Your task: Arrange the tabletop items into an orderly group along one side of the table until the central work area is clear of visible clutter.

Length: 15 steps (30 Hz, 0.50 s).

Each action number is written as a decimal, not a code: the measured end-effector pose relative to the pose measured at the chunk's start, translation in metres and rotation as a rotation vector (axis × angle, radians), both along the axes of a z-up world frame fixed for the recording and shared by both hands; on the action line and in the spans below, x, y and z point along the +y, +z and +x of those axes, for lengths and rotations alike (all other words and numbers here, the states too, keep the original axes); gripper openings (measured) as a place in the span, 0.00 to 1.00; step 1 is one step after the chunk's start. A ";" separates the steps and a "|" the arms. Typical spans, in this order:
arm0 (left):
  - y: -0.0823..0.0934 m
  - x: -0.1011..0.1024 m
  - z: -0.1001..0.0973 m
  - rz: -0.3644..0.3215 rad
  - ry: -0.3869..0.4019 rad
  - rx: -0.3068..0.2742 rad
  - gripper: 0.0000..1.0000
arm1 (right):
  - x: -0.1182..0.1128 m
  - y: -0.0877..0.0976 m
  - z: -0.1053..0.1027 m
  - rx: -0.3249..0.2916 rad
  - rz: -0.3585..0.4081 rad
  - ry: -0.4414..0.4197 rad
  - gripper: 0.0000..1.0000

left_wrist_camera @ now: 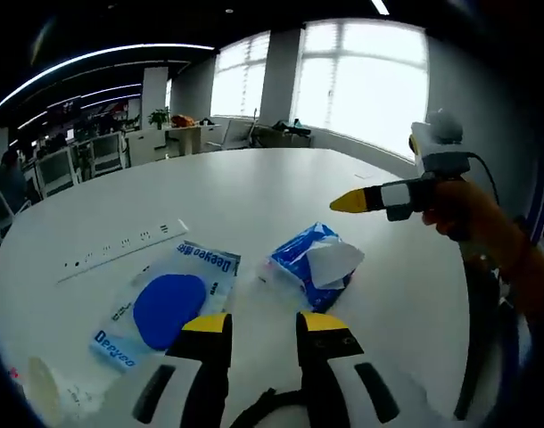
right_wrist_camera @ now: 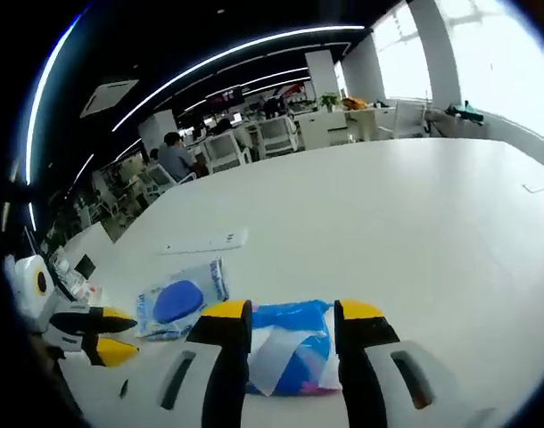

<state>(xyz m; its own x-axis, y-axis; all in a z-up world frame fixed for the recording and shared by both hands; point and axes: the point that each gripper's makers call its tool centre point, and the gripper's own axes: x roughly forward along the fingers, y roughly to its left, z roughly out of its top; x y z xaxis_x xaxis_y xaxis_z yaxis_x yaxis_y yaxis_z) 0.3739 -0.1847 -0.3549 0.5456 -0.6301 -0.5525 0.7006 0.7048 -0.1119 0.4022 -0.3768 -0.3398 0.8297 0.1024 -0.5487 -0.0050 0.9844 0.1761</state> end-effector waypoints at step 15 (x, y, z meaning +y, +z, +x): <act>-0.008 0.065 0.009 0.032 0.187 0.101 0.37 | 0.076 0.001 -0.012 0.041 -0.050 0.168 0.42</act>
